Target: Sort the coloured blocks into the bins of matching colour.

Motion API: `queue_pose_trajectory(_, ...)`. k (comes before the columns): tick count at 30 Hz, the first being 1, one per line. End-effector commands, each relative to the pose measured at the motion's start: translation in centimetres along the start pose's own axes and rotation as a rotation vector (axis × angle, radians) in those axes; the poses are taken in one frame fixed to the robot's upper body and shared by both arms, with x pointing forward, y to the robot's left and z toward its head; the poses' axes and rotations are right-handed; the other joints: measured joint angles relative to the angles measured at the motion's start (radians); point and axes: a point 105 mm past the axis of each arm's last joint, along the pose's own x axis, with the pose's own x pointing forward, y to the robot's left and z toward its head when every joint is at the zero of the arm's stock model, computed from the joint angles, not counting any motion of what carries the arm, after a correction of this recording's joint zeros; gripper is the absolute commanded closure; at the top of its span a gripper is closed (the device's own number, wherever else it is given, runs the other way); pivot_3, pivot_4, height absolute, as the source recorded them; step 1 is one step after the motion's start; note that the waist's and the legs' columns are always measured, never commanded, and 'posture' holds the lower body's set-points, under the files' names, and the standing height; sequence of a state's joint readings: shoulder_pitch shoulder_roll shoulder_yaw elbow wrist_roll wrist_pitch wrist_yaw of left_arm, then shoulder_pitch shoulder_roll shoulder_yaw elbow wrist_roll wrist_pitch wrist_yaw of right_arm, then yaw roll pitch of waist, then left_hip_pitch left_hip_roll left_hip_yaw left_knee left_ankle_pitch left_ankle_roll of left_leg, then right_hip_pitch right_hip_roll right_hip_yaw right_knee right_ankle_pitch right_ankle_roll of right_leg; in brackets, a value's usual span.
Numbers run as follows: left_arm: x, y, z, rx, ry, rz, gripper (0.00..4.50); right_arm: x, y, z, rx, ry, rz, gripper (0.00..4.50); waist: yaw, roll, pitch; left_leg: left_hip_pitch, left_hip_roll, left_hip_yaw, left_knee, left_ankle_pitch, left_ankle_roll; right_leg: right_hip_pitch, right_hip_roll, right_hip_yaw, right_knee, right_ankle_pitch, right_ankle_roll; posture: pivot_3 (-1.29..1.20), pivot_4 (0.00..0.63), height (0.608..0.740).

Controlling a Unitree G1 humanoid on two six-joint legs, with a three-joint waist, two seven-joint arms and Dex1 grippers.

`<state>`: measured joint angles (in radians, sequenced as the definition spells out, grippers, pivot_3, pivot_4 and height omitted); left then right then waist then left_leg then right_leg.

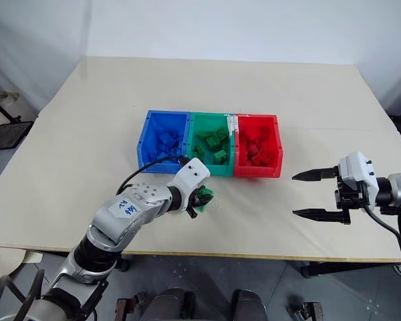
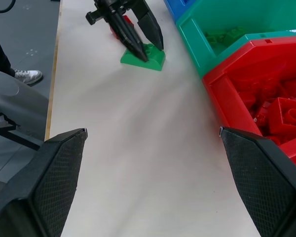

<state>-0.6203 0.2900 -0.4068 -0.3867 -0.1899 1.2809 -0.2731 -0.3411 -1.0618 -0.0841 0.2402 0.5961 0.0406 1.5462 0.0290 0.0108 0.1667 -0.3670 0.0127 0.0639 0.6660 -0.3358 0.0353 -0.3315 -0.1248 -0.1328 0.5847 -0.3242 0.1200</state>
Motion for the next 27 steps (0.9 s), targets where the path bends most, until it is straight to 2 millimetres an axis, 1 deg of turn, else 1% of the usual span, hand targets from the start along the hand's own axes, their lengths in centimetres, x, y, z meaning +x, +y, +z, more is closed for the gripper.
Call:
queue_pose_trajectory(1, 0.8, 0.9, -0.6, 0.040, 0.017, 0.047, 3.75, -0.5, 0.1, 0.9, -0.035, -0.007, 0.037, 0.00, 0.001, 0.000, 0.000, 0.000, 0.000, 0.000, 0.000, 0.000, 0.000, 0.000, -0.001, 0.000, 0.000, 0.000, 0.000, 0.00, 0.150, 0.740)
queue_pose_trajectory(2, 0.9, 1.2, -0.2, 0.052, -0.003, 0.059, 4.04, -0.5, 0.0, 0.9, -0.035, -0.006, 0.037, 0.00, 0.001, 0.000, 0.000, 0.000, 0.000, 0.000, 0.001, 0.000, 0.000, 0.000, -0.001, 0.000, -0.001, 0.000, 0.000, 0.00, 0.150, 0.740)
queue_pose_trajectory(4, 0.9, 1.4, -0.1, 0.049, 0.001, 0.068, 4.04, -0.4, -0.2, 0.9, -0.036, -0.005, 0.036, 0.00, 0.001, 0.000, 0.000, 0.000, 0.000, 0.000, 0.001, 0.000, 0.000, 0.001, 0.000, 0.000, -0.001, 0.000, 0.000, 0.00, 0.150, 0.740)
queue_pose_trajectory(9, 0.7, 2.0, 1.2, 0.078, -0.034, 0.090, 4.04, -0.3, -0.4, 0.9, -0.032, 0.000, 0.037, 0.00, 0.000, 0.000, 0.000, 0.000, 0.000, 0.000, 0.001, 0.000, 0.000, 0.001, 0.001, 0.000, -0.001, 0.000, 0.000, 0.00, 0.150, 0.740)
queue_pose_trajectory(12, 0.1, 1.5, 2.6, 0.057, -0.106, 0.062, 4.04, -0.2, -0.5, 0.9, -0.030, 0.003, 0.038, 0.00, 0.000, 0.000, 0.000, -0.001, 0.000, 0.000, 0.001, 0.000, 0.000, 0.001, 0.001, 0.000, -0.001, 0.000, 0.000, 0.00, 0.150, 0.740)
queue_pose_trajectory(14, -0.2, 1.2, 3.2, 0.004, -0.139, 0.037, 4.04, -0.1, -0.6, 0.9, -0.029, 0.005, 0.039, 0.00, 0.000, 0.000, 0.000, -0.001, 0.000, 0.000, 0.001, 0.000, 0.000, 0.001, 0.001, 0.000, -0.001, 0.000, 0.000, 0.00, 0.150, 0.740)
queue_pose_trajectory(16, -0.5, 1.4, 3.5, -0.050, -0.146, 0.042, 3.66, 0.0, -0.7, 0.9, -0.028, 0.006, 0.040, 0.00, 0.002, 0.000, 0.000, -0.001, 0.000, 0.000, 0.001, 0.000, 0.000, 0.000, 0.001, 0.000, -0.001, 0.000, 0.000, 0.00, 0.150, 0.740)
queue_pose_trajectory(18, -0.7, 1.7, 3.8, -0.049, -0.151, 0.061, 3.21, 0.0, -0.7, 0.8, -0.027, 0.009, 0.041, 0.00, 0.005, 0.000, 0.000, -0.001, 0.000, -0.001, 0.002, 0.000, 0.000, 0.000, 0.001, -0.001, 0.000, 0.000, 0.000, 0.00, 0.150, 0.740)
queue_pose_trajectory(22, -1.0, 1.8, 4.0, -0.032, -0.115, 0.097, 1.96, 0.2, -0.8, 0.7, -0.018, 0.015, 0.048, 0.00, 0.006, -0.001, 0.000, -0.001, 0.000, -0.001, 0.002, 0.000, 0.000, 0.000, 0.002, 0.000, 0.000, 0.000, 0.000, 0.00, 0.150, 0.740)
queue_pose_trajectory(24, -1.2, 1.2, 3.7, -0.040, -0.072, 0.098, 1.31, 0.2, -0.9, 0.8, -0.014, 0.020, 0.051, 0.00, 0.007, 0.000, 0.000, -0.001, -0.001, -0.001, 0.002, 0.000, 0.000, 0.000, 0.002, 0.000, 0.000, 0.000, 0.000, 0.00, 0.150, 0.740)
queue_pose_trajectory(27, -1.4, 0.8, 3.2, -0.064, -0.024, 0.131, 0.36, 0.2, -1.2, 0.7, -0.012, 0.027, 0.049, 0.00, 0.007, -0.001, 0.000, -0.001, -0.001, -0.001, 0.002, 0.000, 0.000, 0.000, 0.002, 0.000, 0.000, 0.000, 0.000, 0.00, 0.150, 0.740)
